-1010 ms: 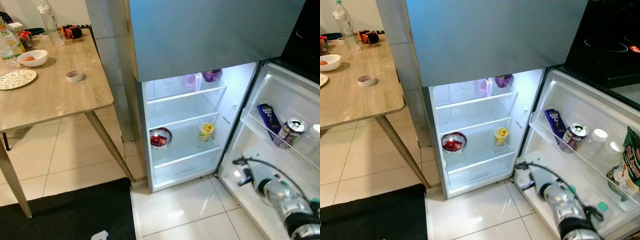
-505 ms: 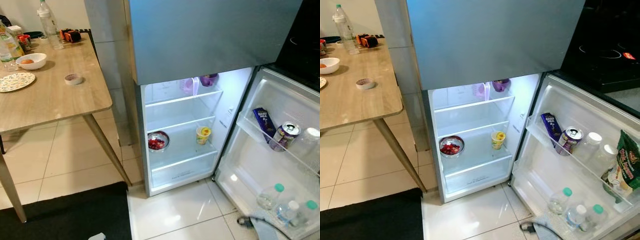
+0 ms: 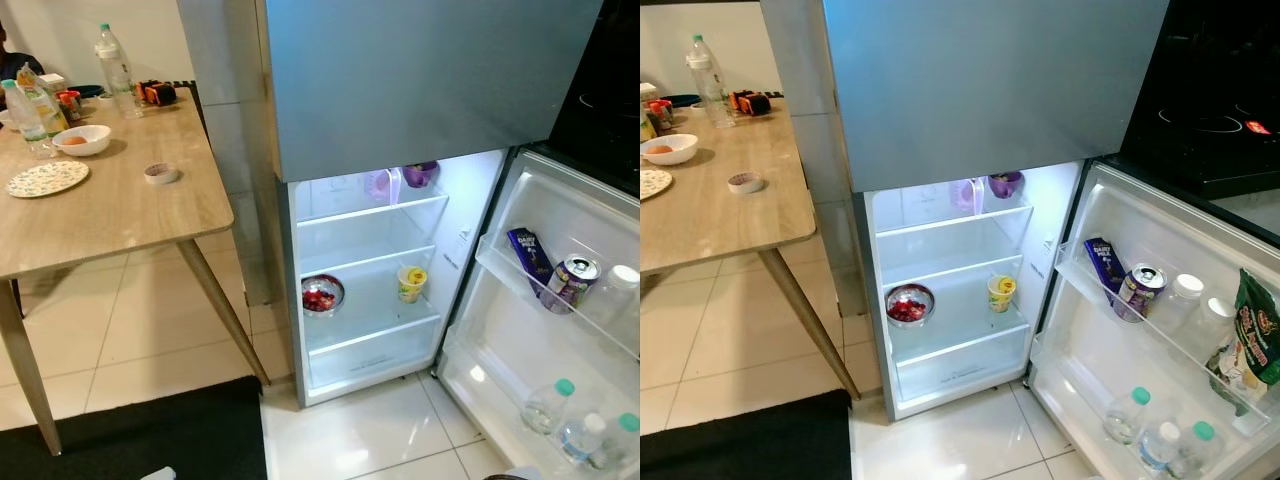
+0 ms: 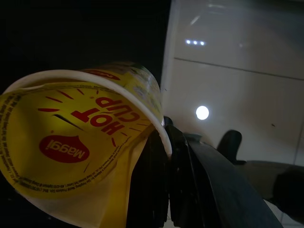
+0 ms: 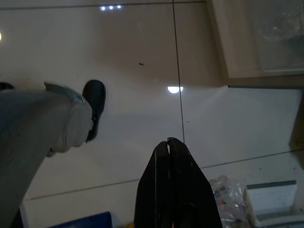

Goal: Restocking fridge

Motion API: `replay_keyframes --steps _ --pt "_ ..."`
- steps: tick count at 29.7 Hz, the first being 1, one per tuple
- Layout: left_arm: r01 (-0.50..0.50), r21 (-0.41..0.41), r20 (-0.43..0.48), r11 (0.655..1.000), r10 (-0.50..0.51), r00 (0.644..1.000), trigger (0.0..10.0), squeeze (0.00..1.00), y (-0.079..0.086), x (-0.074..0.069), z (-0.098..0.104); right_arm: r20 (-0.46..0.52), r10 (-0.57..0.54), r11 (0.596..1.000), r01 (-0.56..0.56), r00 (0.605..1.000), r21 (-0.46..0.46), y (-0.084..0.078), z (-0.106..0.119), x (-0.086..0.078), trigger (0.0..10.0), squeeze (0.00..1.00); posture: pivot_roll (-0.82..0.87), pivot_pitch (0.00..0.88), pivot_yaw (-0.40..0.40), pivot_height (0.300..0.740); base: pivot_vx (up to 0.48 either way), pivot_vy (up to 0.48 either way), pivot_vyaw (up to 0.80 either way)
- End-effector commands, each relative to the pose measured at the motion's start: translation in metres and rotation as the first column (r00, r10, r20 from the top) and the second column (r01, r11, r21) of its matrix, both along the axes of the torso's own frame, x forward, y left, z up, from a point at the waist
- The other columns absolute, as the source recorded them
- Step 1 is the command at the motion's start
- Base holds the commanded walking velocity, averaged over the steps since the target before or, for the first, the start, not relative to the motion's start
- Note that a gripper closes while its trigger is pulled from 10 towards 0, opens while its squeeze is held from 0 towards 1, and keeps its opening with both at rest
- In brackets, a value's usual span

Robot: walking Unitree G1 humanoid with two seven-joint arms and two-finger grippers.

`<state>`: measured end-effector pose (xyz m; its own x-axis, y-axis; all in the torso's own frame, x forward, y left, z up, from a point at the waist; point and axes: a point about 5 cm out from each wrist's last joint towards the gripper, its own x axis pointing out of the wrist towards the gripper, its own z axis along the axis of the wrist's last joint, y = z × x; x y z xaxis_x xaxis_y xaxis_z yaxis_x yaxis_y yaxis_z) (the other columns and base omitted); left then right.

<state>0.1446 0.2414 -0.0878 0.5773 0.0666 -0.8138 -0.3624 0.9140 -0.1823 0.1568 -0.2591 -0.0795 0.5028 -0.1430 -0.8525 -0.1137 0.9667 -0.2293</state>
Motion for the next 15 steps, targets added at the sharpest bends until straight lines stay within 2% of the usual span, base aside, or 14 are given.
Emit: replay_keyframes --steps 1,3,5,8,12,14,15 --pt "0.032 0.027 -0.021 0.999 -0.031 0.999 10.0 0.00 0.005 0.002 0.002 0.040 -0.010 1.000 0.011 0.999 -0.023 -0.006 0.006 0.010 10.0 0.00 -0.10 0.016 0.048 0.740 0.000 0.000 0.00" --pt "0.071 0.046 -0.038 0.996 -0.069 0.997 10.0 0.00 0.000 0.005 0.001 0.071 -0.040 0.999 0.042 0.997 -0.024 -0.010 0.010 0.015 10.0 0.00 -0.09 0.000 0.038 0.740 0.000 0.000 0.00" --pt "0.070 0.032 0.002 0.997 -0.070 0.998 10.0 0.00 -0.005 0.015 0.004 0.095 -0.077 0.997 0.078 0.992 -0.002 -0.011 0.012 0.017 10.0 0.00 -0.07 0.000 0.027 0.740 0.000 0.000 0.00" --pt "0.081 0.017 0.049 0.997 -0.081 0.995 10.0 0.00 -0.012 0.026 0.008 0.062 -0.051 0.999 0.052 0.997 -0.013 -0.004 0.007 0.012 10.0 0.00 -0.07 0.000 0.011 0.740 0.000 0.000 0.00" --pt "0.088 0.011 0.028 0.996 -0.088 0.996 10.0 0.00 -0.015 0.019 0.004 0.046 -0.029 1.000 0.029 0.999 -0.003 0.002 0.004 0.010 10.0 0.00 -0.07 0.000 -0.004 0.740 0.000 0.000 0.00" --pt "0.082 0.016 -0.003 0.997 -0.082 0.997 10.0 0.00 -0.017 0.011 -0.001 0.039 0.011 1.000 -0.011 0.999 -0.006 0.008 0.003 0.013 10.0 0.00 -0.08 0.000 -0.028 0.740 0.000 0.000 0.00" --pt "0.074 0.018 -0.027 0.997 -0.073 0.997 10.0 0.00 -0.017 0.003 -0.004 0.030 0.046 0.999 -0.046 0.998 -0.005 0.015 0.001 0.014 10.0 0.00 -0.10 0.000 -0.015 0.740 0.000 0.000 0.00"
